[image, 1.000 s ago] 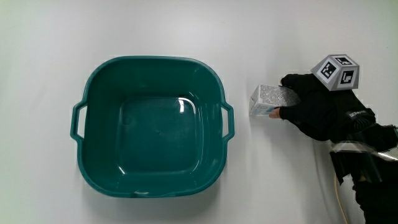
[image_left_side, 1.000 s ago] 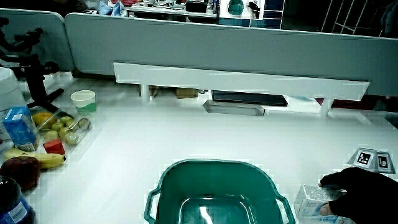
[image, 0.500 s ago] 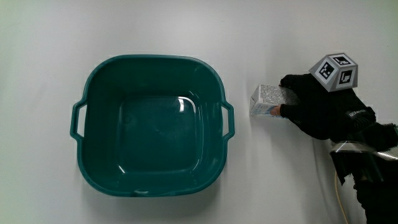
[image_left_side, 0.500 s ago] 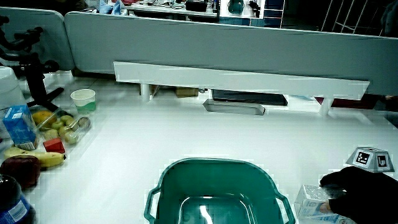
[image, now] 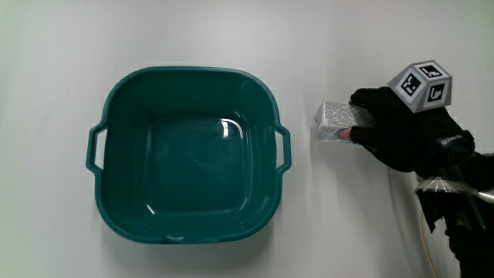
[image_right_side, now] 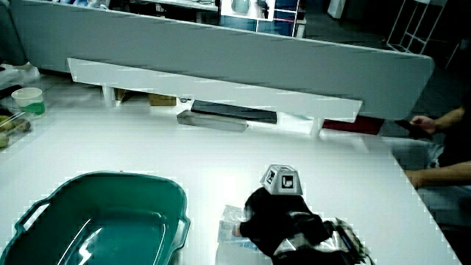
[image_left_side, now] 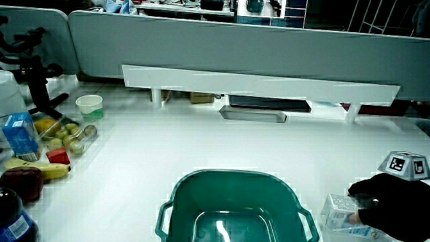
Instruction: Pick milk from plate
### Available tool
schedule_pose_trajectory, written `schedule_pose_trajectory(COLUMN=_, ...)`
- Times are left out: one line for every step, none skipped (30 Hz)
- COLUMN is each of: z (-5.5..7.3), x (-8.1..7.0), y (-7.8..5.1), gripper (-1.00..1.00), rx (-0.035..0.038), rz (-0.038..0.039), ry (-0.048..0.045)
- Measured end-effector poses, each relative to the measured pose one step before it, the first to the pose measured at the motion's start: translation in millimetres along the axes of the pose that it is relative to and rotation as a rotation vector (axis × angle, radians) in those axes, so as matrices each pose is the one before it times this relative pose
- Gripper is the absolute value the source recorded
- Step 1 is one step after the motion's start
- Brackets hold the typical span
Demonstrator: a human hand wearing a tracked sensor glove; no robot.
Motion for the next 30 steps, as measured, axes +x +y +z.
schedule_pose_trajectory(z=2.42, x=-2.37, y=-2.25, gripper=1.0, rx=0.00627, rz=0.00656, ry=0.00336)
schedule_pose_trajectory(z=1.05, x=-0.75, y=-0.83, gripper=1.0, rx=0.00026, rz=0.00175, ry=-0.00345)
schedule_pose_trajectory(z=2.16, x=-2.81, y=-1.85, gripper=1.0, rx=0.00473, rz=0.00702, ry=-0.00957)
schedule_pose_trajectory(z=1.51, x=-1.85, y=-1.46, gripper=1.0, rx=0.0015, rz=0.00211, ry=0.00112)
schedule_pose_trajectory(z=0.94, x=-0.9, y=-0.95, gripper=1.0, rx=0.00387, rz=-0.00171, ry=-0.01237)
schedule_pose_trajectory(z=2.52, x=-2.67, y=-2.08, gripper=1.0, rx=-0.00098, rz=0.01116, ry=0.00564)
schedule_pose_trajectory(z=1.46, x=-0.74, y=-0.97, gripper=1.0, rx=0.00499, rz=-0.00449, ry=-0.00758)
schedule_pose_trajectory(z=2.54, x=-1.75, y=-1.57, gripper=1.0, rx=0.00803, rz=0.00365, ry=-0.01224)
schedule_pose_trajectory(z=3.68, x=-3.15, y=-2.48, gripper=1.0, rx=0.00797, rz=0.0089, ry=0.00255)
schedule_pose_trajectory(z=1.68, x=-0.77, y=-1.08, gripper=1.0, rx=-0.00018, rz=0.00228, ry=-0.00555)
schedule_pose_trajectory(z=3.07, x=-2.62, y=-2.35, gripper=1.0, rx=0.00577, rz=0.00619, ry=-0.00345)
schedule_pose_trajectory(z=3.73, x=-3.32, y=-2.66, gripper=1.0, rx=0.01176, rz=0.00561, ry=-0.00694)
schedule_pose_trajectory(z=2.63, x=-2.89, y=-1.97, gripper=1.0, rx=0.00599, rz=0.00446, ry=-0.0017)
schedule_pose_trajectory(z=2.13, x=-3.11, y=-1.74, gripper=1.0, rx=0.00424, rz=0.00917, ry=-0.00733)
schedule_pose_trajectory(z=2.68, x=-3.57, y=-1.9, gripper=1.0, rx=0.00526, rz=0.00767, ry=-0.00602)
schedule_pose_trajectory(z=1.25, x=-1.83, y=-0.43, gripper=1.0, rx=0.00239, rz=0.00418, ry=-0.00404)
schedule_pose_trajectory(z=3.76, x=-4.68, y=-2.19, gripper=1.0, rx=0.01255, rz=0.00628, ry=-0.00771)
schedule_pose_trajectory(z=2.04, x=-2.91, y=-1.17, gripper=1.0, rx=0.00106, rz=0.01233, ry=0.00619)
schedule_pose_trajectory(z=1.69, x=-2.05, y=-1.06, gripper=1.0, rx=0.00546, rz=0.00496, ry=-0.00477)
schedule_pose_trajectory(z=2.25, x=-2.22, y=-1.29, gripper=1.0, rx=0.01113, rz=0.00667, ry=-0.00632)
schedule_pose_trajectory(z=3.69, x=-4.05, y=-2.08, gripper=1.0, rx=0.01276, rz=0.00694, ry=-0.0039)
schedule_pose_trajectory(z=2.46, x=-3.35, y=-1.41, gripper=1.0, rx=0.00328, rz=0.01362, ry=-0.00594)
schedule_pose_trajectory(z=3.28, x=-4.2, y=-1.91, gripper=1.0, rx=0.01056, rz=0.00704, ry=-0.00508)
schedule_pose_trajectory(z=2.85, x=-3.46, y=-1.28, gripper=1.0, rx=0.0068, rz=0.00376, ry=-0.00598)
schedule_pose_trajectory(z=1.54, x=-2.16, y=-0.45, gripper=1.0, rx=0.00462, rz=0.01072, ry=0.00289)
schedule_pose_trajectory(z=3.08, x=-4.01, y=-0.9, gripper=1.0, rx=0.01012, rz=0.00768, ry=-0.00322)
schedule_pose_trajectory(z=1.94, x=-3.13, y=-0.23, gripper=1.0, rx=0.00913, rz=0.00612, ry=-0.00298)
schedule_pose_trajectory(z=1.18, x=-2.18, y=0.36, gripper=1.0, rx=0.01185, rz=-0.00499, ry=-0.01187)
schedule_pose_trajectory(z=-0.07, x=-1.66, y=1.32, gripper=1.0, rx=-0.01021, rz=0.02476, ry=0.02136)
schedule_pose_trajectory(z=2.14, x=-4.17, y=0.51, gripper=1.0, rx=0.00551, rz=0.00628, ry=-0.00349)
